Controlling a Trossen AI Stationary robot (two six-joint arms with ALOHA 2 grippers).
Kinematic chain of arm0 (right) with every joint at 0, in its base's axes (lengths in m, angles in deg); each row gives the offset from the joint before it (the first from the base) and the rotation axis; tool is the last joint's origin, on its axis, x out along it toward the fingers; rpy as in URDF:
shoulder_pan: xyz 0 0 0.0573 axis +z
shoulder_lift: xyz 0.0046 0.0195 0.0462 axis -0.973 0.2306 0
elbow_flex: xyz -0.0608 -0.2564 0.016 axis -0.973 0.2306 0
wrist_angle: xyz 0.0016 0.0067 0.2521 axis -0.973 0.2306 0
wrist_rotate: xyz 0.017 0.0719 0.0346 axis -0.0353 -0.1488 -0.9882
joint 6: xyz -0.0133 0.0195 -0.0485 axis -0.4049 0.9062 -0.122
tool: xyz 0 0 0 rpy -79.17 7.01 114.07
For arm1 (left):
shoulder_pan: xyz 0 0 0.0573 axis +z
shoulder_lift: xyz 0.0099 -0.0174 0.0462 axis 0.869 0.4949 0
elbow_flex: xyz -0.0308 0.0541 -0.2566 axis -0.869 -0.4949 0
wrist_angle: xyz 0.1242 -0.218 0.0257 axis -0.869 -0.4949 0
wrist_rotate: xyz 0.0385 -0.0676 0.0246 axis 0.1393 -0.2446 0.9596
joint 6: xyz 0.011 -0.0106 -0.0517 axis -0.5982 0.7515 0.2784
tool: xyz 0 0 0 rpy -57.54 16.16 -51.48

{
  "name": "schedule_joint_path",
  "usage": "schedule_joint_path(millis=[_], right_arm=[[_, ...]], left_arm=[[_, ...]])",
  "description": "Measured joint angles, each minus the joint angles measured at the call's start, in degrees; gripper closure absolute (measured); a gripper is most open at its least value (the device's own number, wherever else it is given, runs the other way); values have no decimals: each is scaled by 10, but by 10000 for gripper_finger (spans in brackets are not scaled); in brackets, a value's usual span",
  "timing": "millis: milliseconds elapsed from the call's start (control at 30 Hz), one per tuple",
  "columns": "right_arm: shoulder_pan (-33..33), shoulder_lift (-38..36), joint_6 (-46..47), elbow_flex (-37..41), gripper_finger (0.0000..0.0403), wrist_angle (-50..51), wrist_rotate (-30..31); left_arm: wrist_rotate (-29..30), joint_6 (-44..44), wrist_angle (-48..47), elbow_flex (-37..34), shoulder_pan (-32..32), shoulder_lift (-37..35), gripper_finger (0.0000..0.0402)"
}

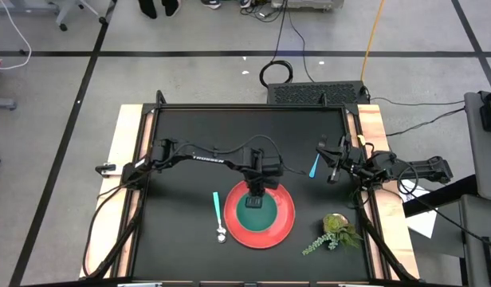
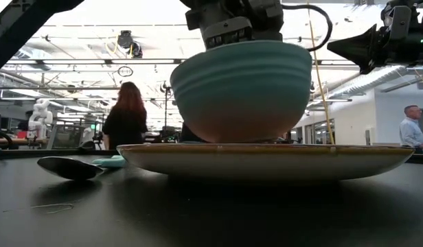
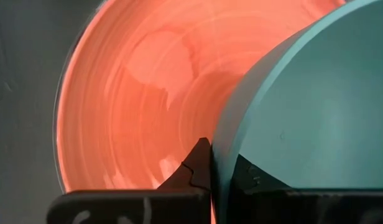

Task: Set table place
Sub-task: Put the green bowl on the orange plate

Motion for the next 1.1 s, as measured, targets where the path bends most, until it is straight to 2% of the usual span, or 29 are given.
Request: schedule_joint_path(millis=[733,900,1100], right_arm=[[0,0,0,0,403,-2,0],[0,0,0,0,403,-2,0],[0,0,0,0,403,-2,0]], left_arm=[[0,8,42,-47,-4,-1,387],[-4,11,52,-57,-3,-1,396],[0,9,52,-58,-4,-1,379]])
